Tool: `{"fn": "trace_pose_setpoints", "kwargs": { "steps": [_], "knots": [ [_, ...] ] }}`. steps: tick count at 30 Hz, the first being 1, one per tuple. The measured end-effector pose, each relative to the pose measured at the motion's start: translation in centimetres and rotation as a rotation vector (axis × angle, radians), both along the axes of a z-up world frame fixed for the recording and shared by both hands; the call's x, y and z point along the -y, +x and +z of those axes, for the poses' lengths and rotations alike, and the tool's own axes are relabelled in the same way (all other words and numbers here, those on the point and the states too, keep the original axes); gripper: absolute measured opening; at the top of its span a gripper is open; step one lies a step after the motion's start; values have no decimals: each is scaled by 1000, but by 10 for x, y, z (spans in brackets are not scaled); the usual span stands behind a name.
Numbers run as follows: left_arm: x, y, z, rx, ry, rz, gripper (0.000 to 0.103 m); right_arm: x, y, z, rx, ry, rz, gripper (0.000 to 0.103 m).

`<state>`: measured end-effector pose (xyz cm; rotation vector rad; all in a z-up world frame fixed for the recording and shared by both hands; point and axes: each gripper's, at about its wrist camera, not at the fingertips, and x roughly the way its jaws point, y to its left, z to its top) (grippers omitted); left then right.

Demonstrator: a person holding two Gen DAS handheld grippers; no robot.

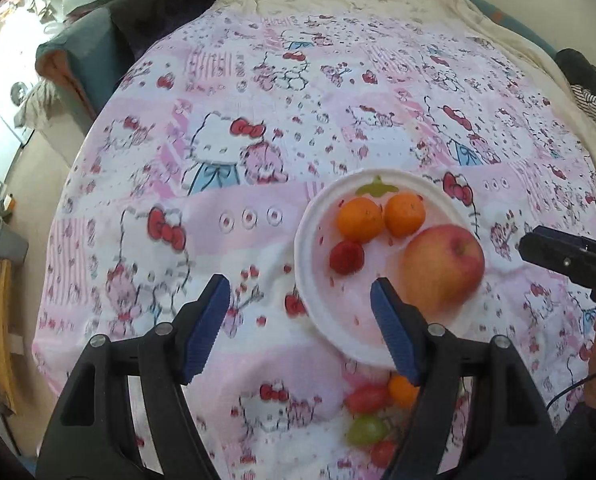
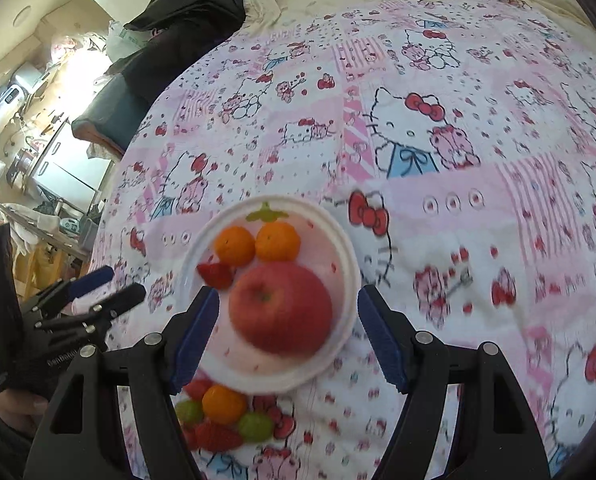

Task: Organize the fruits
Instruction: 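Withdraw both grippers from the plate back toward the fruit cluster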

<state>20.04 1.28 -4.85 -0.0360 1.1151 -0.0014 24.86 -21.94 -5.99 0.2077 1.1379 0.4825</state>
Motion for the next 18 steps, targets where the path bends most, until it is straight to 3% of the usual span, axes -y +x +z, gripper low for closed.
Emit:
{"fn": "trace_pose_setpoints", "kwargs": {
  "steps": [9, 18],
  "knots": [
    [3, -51, -1, -94, -47, -20, 70, 13, -48, 13, 4, 19, -29, 75],
    [26, -108, -28, -216, -84, -84, 70, 30, -92, 9, -37, 26, -94, 75]
  ]
}}
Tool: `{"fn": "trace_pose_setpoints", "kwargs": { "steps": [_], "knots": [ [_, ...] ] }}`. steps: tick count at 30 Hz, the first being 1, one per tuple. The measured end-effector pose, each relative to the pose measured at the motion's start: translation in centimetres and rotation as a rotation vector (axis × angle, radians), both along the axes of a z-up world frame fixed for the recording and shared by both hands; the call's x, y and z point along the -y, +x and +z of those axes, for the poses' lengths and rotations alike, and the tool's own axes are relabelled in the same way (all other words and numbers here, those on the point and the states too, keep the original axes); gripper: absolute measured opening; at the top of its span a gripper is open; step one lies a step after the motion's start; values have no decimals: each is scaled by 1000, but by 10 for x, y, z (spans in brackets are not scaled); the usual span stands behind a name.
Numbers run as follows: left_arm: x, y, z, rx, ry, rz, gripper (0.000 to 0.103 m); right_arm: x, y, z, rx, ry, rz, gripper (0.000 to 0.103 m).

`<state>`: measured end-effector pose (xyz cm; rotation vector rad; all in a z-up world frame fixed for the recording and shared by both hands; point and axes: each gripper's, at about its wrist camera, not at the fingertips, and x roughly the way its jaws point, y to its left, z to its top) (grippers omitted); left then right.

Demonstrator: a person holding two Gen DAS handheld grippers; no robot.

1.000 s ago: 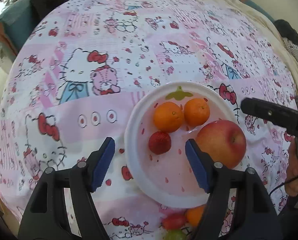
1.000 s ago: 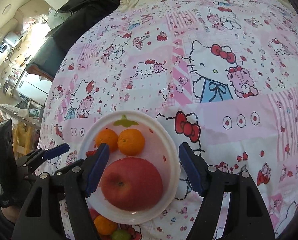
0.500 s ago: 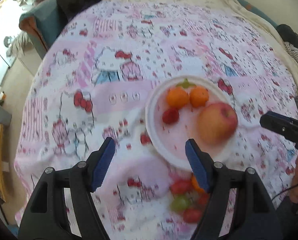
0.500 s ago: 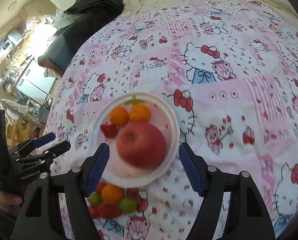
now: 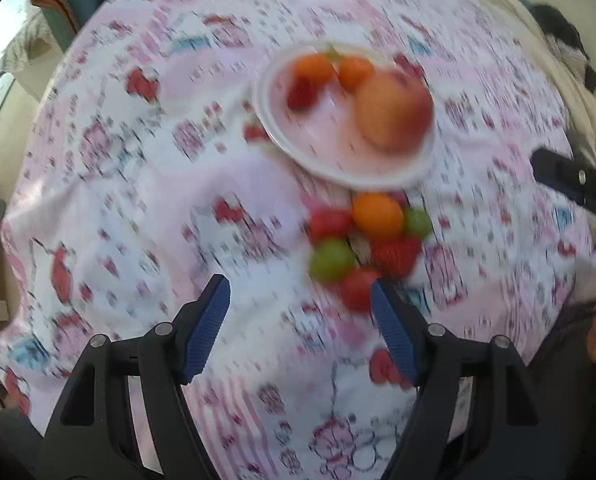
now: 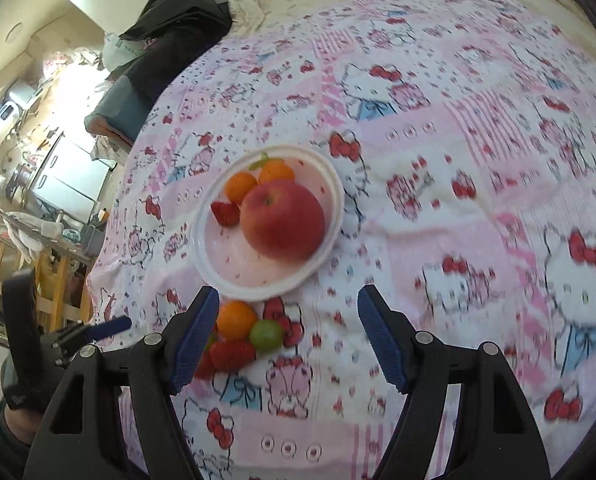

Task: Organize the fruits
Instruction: 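Withdraw both grippers from the plate back toward the fruit cluster, then grasp a red tomato with the left gripper while the right gripper grasps a strawberry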

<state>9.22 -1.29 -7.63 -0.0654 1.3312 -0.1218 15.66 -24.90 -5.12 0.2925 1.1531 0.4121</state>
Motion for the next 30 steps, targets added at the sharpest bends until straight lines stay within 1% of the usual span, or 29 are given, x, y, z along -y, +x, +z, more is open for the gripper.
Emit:
{"fn": "trace_pose_setpoints", "kwargs": {
  "steps": [3, 6, 8, 13, 15, 17, 18, 22, 27, 30],
  "knots": [
    [14, -10, -10, -20, -1, -46, 70, 3, -11, -5, -19, -5, -18, 75],
    [28, -10, -17, -4, 29, -93, 68, 3, -14, -9, -20, -24, -18, 75],
    [34, -8, -19, 8, 40, -113, 62, 3, -14, -9, -13, -45, -13, 75],
    [42, -3, -28, 1, 46, -134, 58, 5, -11, -12, -16, -55, -16, 75],
    [45, 0, -33, -4, 52, -142, 52, 4, -11, -13, -18, -56, -15, 75],
    [45, 2, -38, -10, 55, -146, 42, 3, -11, -14, -20, -56, -8, 75],
    [44, 3, -39, -16, 44, -147, 41, 2, -11, -14, -19, -58, -4, 75],
    [44, 3, -36, -20, 10, -157, 27, -3, -11, -14, -17, -66, 8, 75],
    [34, -1, -26, -26, -41, -141, 27, -8, -11, -17, -33, -58, 27, 75],
    [26, -3, -19, -25, -65, -121, 27, -12, -10, -20, -53, -28, 36, 75]
  ]
}}
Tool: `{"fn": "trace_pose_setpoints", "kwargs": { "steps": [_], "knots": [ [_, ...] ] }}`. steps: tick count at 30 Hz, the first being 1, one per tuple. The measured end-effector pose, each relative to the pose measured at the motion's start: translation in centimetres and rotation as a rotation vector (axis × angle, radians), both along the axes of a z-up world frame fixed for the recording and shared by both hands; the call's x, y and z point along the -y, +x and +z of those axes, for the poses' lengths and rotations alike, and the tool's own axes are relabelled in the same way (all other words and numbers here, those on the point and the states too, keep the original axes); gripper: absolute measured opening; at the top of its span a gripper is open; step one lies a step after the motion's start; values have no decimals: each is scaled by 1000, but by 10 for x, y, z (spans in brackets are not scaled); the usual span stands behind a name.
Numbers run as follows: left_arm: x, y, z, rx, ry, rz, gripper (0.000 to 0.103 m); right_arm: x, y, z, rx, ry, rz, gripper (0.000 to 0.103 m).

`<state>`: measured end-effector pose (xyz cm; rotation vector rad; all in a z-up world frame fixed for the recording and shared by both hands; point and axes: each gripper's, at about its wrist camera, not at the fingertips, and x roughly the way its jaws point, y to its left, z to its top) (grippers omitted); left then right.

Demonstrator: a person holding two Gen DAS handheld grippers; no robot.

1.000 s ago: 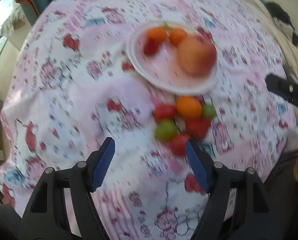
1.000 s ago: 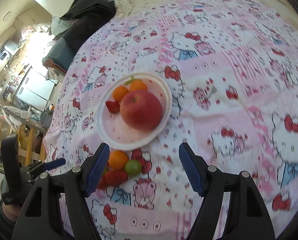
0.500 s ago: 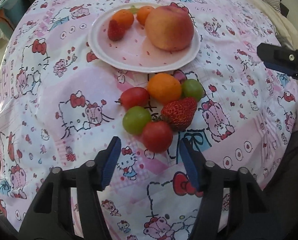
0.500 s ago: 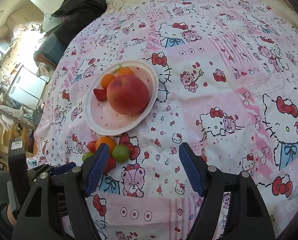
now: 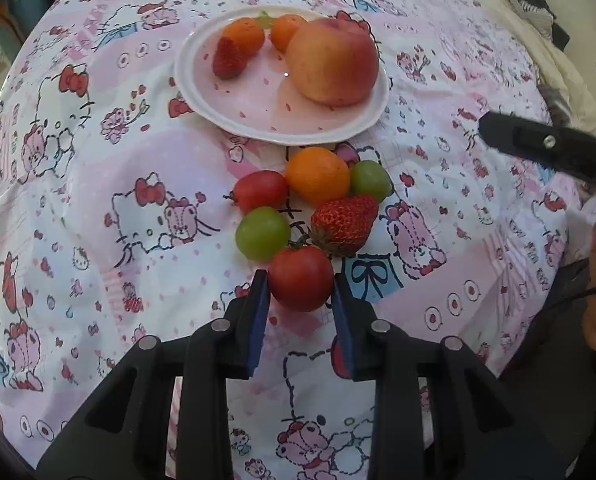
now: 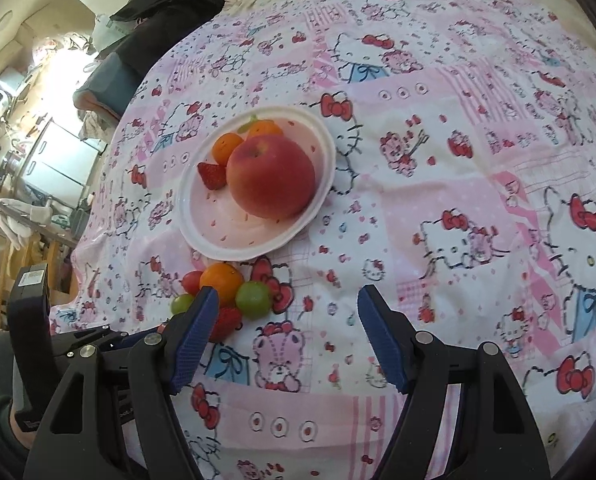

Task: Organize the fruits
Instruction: 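Grasp a red tomato with the left gripper while the right gripper grasps a strawberry, then carry the tomato and strawberry over the white plate with both grippers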

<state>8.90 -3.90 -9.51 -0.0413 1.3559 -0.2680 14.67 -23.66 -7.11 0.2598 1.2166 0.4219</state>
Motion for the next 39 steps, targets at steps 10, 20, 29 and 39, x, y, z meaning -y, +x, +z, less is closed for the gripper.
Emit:
{"fn": "trace_pose_setpoints", "kwargs": {
  "steps": [10, 20, 29, 39],
  "knots": [
    [-41, -9, 21, 35, 56, 150, 27, -29, 1, -39, -214, 193, 41, 63],
    [-60, -4, 22, 37, 46, 233, 27, -66, 3, -68, -264, 109, 91, 61],
    [-62, -1, 22, 38, 26, 248, 27, -81, 2, -72, -235, 71, 122, 61],
    [-58, 0, 21, 53, 47, 240, 27, -80, -5, -64, -201, 86, 137, 44]
  ]
}}
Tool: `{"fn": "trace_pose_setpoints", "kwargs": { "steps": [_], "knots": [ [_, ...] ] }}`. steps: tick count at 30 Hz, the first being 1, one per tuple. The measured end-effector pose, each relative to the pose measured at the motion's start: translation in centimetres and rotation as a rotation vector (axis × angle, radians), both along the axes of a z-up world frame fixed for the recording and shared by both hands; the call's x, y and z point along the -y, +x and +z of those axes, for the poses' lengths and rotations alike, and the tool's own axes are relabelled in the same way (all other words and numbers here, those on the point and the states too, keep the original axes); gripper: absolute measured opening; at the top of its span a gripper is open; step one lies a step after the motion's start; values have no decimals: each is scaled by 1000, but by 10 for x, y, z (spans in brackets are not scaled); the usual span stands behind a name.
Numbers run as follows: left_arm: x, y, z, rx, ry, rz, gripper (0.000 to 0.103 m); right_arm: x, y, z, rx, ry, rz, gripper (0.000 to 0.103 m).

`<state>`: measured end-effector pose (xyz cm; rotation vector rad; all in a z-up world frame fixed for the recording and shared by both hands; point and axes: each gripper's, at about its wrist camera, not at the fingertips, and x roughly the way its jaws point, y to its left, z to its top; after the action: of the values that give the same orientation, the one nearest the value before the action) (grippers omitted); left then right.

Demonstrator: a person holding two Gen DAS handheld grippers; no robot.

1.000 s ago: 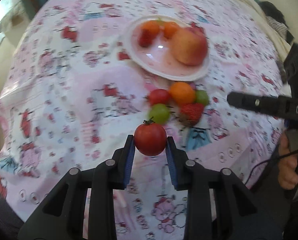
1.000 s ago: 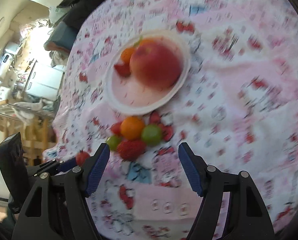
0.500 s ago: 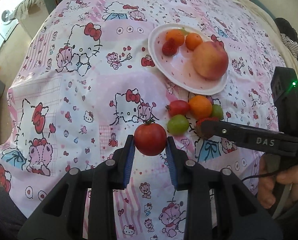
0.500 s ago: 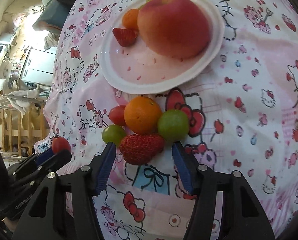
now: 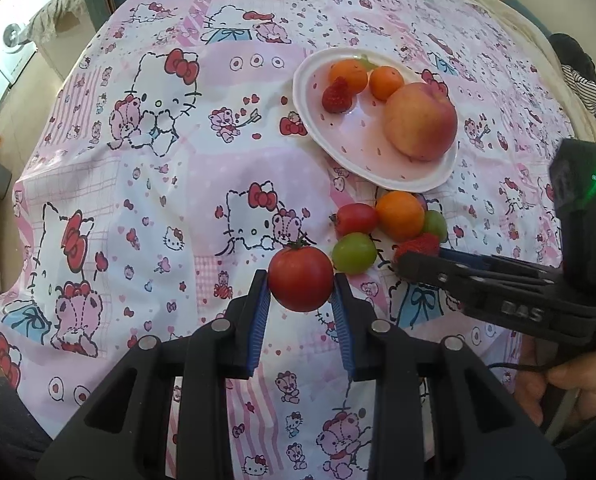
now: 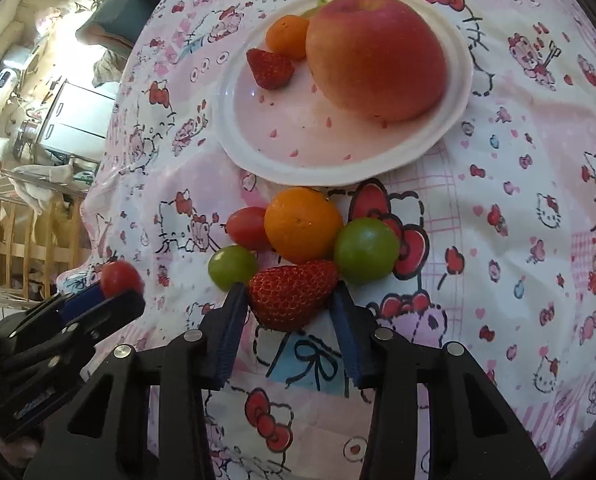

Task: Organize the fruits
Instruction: 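Carry the tomato and strawberry over the white plate with both grippers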

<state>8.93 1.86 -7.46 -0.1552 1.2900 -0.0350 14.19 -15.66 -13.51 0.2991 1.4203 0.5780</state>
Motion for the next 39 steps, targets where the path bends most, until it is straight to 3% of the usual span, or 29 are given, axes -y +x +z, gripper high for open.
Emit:
{"fn": "trace_pose_setpoints", "kwargs": {
  "steps": [6, 9, 12, 20, 27, 32, 39],
  "knots": [
    [-5, 2, -3, -1, 7, 20, 27, 10, -10, 9, 11, 27, -1, 44],
    [-5, 5, -7, 23, 50, 21, 27, 16, -12, 8, 8, 19, -7, 44],
    [-9, 7, -9, 25, 15, 37, 27, 21, -13, 9, 8, 13, -14, 44],
    [-6, 3, -8, 54, 31, 21, 27, 26, -16, 30, 68, 53, -11, 44],
    [-7, 8, -9, 72, 57, 24, 27, 44, -8, 41, 102, 29, -90, 44],
    [-5, 13, 7, 105, 30, 14, 27, 60, 1, 55, 134, 61, -154, 44],
    [-8, 35, 51, 215, 11, 17, 27, 79, 9, 92, 260, 87, -193, 44]
  ]
}}
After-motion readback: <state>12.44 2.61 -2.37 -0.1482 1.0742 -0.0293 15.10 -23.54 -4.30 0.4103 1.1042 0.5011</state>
